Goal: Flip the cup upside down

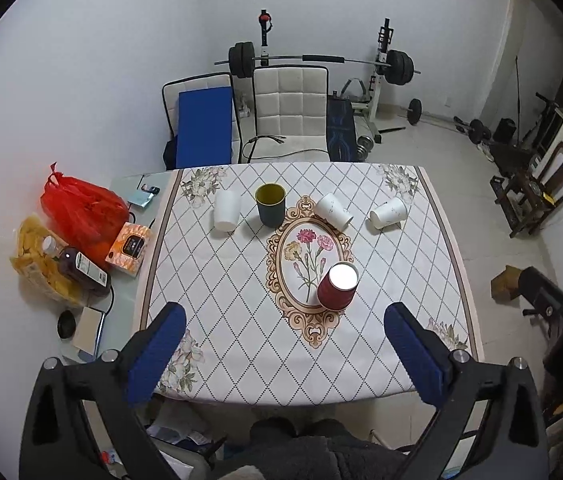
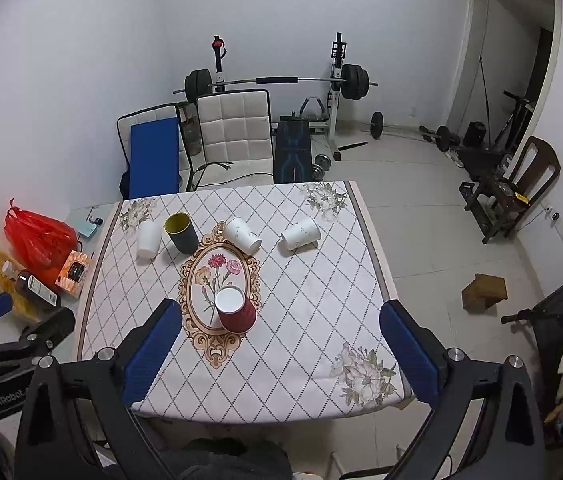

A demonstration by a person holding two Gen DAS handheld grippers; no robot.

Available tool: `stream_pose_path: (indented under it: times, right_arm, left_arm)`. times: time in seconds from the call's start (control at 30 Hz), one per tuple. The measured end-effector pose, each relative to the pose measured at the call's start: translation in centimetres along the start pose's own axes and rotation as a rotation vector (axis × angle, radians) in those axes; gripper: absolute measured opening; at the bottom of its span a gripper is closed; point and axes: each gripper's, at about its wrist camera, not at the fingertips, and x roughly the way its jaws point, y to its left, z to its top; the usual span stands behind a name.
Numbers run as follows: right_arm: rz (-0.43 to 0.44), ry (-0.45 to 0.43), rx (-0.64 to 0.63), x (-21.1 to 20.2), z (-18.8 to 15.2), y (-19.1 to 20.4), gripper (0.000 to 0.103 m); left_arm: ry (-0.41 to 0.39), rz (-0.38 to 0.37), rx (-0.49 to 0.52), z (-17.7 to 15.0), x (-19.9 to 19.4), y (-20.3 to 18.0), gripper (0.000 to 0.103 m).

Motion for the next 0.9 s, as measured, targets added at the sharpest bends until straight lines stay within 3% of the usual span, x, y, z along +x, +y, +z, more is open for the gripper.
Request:
stream_pose_path:
  times: [0.23, 0.9]
  right_arm:
    - [0.004, 0.015, -0.017, 0.5, 0.1, -0.1, 0.101]
    - [0.013, 0.046, -0.043, 1.5, -1.0, 0.1, 0.102]
  left_arm:
    - [-0.010, 0.038, -0.013, -0.1, -0.5, 0.0, 0.102]
    - [0.037, 0.044, -0.012, -1.2, -0.7, -0.3, 0.102]
